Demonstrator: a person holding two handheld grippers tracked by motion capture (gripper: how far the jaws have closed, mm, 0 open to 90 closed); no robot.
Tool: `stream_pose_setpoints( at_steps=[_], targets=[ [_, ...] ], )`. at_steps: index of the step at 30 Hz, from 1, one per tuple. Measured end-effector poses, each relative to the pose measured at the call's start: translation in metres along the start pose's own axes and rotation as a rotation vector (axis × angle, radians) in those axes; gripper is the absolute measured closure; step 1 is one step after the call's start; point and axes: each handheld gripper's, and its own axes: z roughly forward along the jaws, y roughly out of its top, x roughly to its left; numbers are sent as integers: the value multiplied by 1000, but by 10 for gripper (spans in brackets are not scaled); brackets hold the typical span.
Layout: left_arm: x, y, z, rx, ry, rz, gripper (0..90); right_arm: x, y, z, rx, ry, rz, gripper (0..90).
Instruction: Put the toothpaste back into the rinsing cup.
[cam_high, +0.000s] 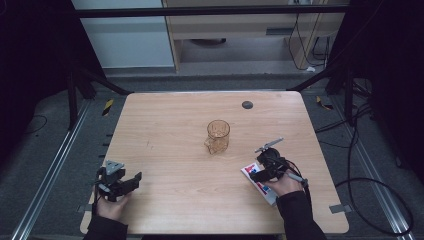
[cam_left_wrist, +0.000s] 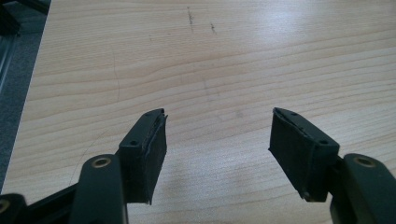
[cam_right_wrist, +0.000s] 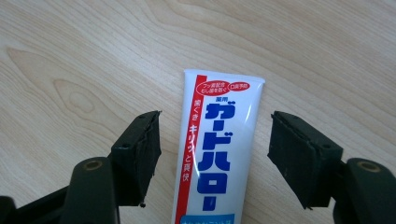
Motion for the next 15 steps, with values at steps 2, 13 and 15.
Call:
stream_pose_setpoints(
  at_steps=[2,13,15],
  targets=[
    [0,0,0,0,0,2,353,0,0,3,9,-3,-2,343],
    [0,0,0,2,1,3,351,-2,-4,17,48,4,-2,345],
    [0,0,0,3,1,4,351,-2,-5,19,54,2,3,341]
  ],
)
